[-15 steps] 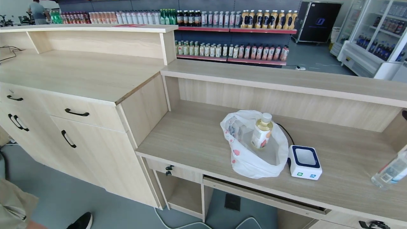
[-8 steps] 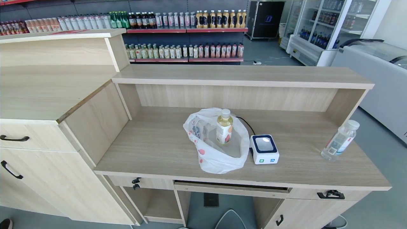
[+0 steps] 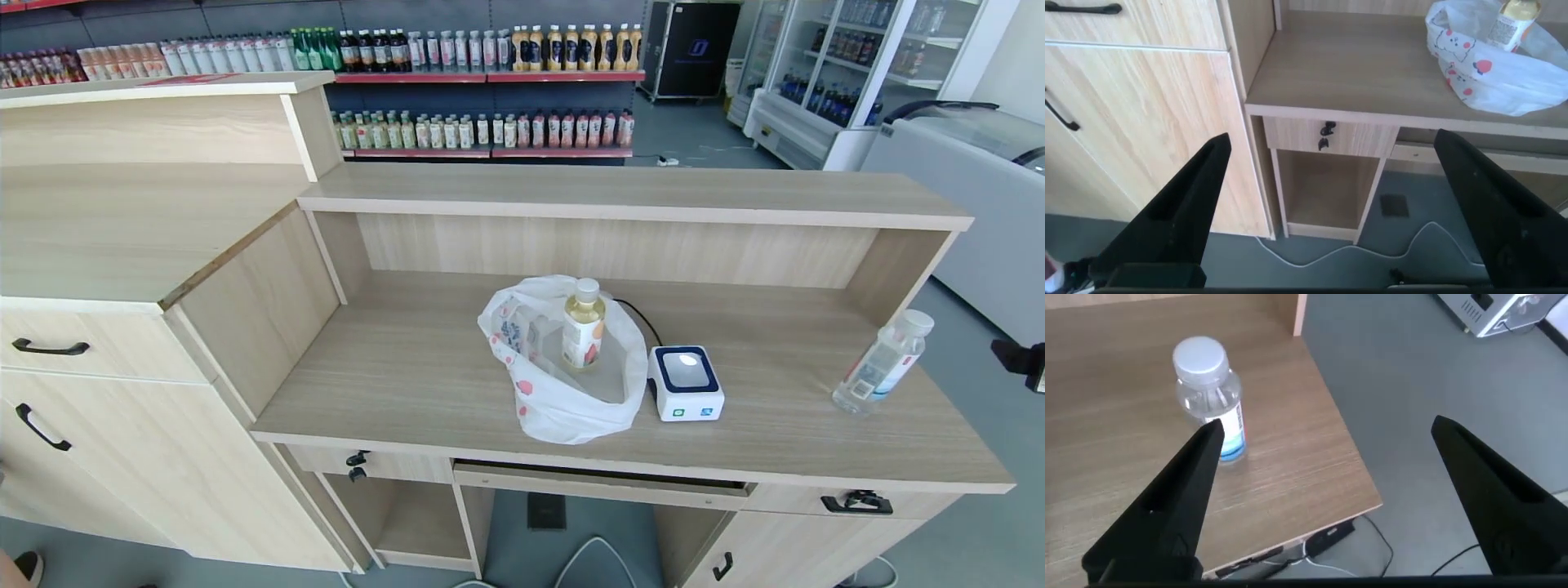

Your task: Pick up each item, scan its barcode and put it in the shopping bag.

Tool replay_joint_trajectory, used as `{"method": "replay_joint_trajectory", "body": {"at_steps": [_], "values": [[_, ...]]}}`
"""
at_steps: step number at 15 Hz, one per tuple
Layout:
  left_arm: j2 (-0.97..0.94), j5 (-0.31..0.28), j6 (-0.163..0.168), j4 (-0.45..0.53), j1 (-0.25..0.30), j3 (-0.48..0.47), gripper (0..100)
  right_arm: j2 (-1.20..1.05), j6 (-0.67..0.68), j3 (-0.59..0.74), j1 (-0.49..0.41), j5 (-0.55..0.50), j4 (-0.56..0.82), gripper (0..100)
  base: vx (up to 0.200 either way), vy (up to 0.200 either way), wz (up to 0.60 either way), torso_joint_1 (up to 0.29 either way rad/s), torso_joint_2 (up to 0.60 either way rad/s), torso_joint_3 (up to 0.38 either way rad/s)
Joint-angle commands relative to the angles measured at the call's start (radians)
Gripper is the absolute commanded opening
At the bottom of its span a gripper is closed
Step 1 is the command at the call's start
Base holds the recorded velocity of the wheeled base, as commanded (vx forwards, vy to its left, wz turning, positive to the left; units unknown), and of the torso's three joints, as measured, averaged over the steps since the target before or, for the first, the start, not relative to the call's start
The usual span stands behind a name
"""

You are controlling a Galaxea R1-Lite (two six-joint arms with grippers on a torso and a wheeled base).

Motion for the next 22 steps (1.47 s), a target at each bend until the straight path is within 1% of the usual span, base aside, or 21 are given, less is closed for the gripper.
{"method": "replay_joint_trajectory", "body": {"at_steps": [1, 2, 6, 8, 14, 18, 22], "values": [[0.0, 0.0, 0.0, 0.001, 0.001, 0.0, 100, 0.12, -0.018, 0.002, -0.014, -0.017, -0.049, 100, 0.0, 0.0, 0.0, 0.0, 0.0, 0.0], [0.0, 0.0, 0.0, 0.001, 0.001, 0.0, 100, 0.154, -0.069, 0.004, -0.017, -0.017, -0.098, 100, 0.0, 0.0, 0.0, 0.0, 0.0, 0.0], [0.0, 0.0, 0.0, 0.0, 0.001, 0.0, 100, 0.249, -0.103, -0.018, -0.003, 0.014, -0.204, 100, 0.0, 0.0, 0.0, 0.0, 0.0, 0.0], [0.0, 0.0, 0.0, 0.001, 0.001, 0.0, 100, 0.271, -0.109, -0.025, 0.004, 0.03, -0.218, 100, 0.0, 0.0, 0.0, 0.0, 0.0, 0.0], [0.0, 0.0, 0.0, 0.0, 0.001, 0.0, 100, 0.34, -0.109, -0.044, 0.047, 0.032, -0.283, 100, 0.0, 0.0, 0.0, 0.0, 0.0, 0.0], [0.0, -0.001, 0.0, 0.0, 0.001, 0.0, 100, 0.38, -0.138, -0.055, 0.053, 0.03, -0.337, 100, 0.0, 0.0, 0.0, 0.0, 0.0, 0.0], [0.0, 0.0, 0.0, 0.0, 0.001, 0.0, 100, 0.412, -0.139, -0.087, 0.055, 0.029, -0.349, 100, 0.0, 0.0, 0.0, 0.0, 0.0, 0.0]]}}
